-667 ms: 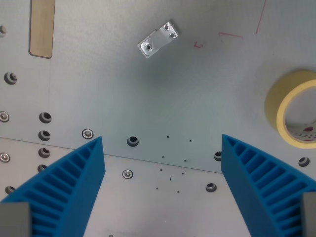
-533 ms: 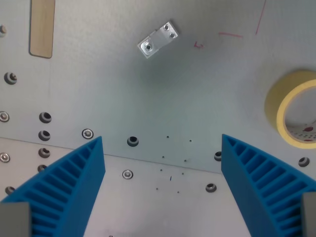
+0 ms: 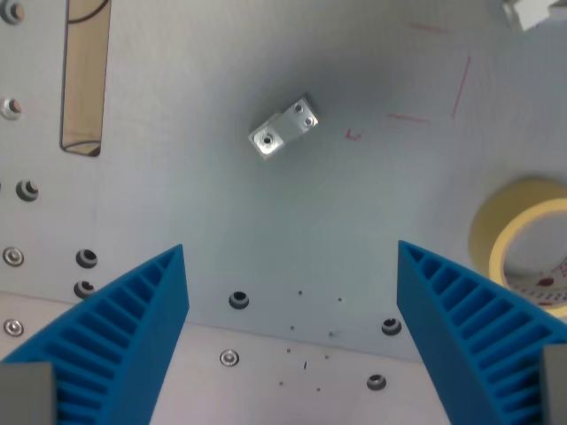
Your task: Move in gripper positive x
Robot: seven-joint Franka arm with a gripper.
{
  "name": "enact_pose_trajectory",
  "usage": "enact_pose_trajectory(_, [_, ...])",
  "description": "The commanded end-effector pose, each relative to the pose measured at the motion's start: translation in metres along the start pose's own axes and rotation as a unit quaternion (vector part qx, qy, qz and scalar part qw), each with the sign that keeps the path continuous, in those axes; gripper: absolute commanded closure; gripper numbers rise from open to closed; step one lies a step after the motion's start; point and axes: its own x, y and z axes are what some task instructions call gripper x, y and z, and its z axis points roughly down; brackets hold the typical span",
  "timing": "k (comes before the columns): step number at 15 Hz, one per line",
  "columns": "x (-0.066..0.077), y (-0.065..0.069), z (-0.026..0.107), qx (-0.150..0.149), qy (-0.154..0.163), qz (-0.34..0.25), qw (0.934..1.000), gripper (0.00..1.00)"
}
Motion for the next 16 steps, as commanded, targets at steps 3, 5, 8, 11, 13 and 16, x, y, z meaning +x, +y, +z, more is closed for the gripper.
enact_pose_trajectory(3, [0.028, -0.002, -0.002, 0.000, -0.013, 0.003, 0.9999, 0.00])
enact_pose_trajectory(5, [0.038, -0.002, -0.002, 0.000, -0.013, 0.003, 0.9999, 0.00])
enact_pose_trajectory(8, [0.053, -0.002, -0.002, 0.000, -0.013, 0.003, 0.9999, 0.00])
enact_pose_trajectory(11, [0.068, -0.001, -0.001, 0.000, -0.013, 0.003, 0.9999, 0.00])
enact_pose_trajectory(13, [0.078, -0.001, -0.001, 0.000, -0.013, 0.003, 0.9999, 0.00])
enact_pose_trajectory(16, [0.093, -0.001, -0.001, 0.000, -0.013, 0.003, 0.9999, 0.00])
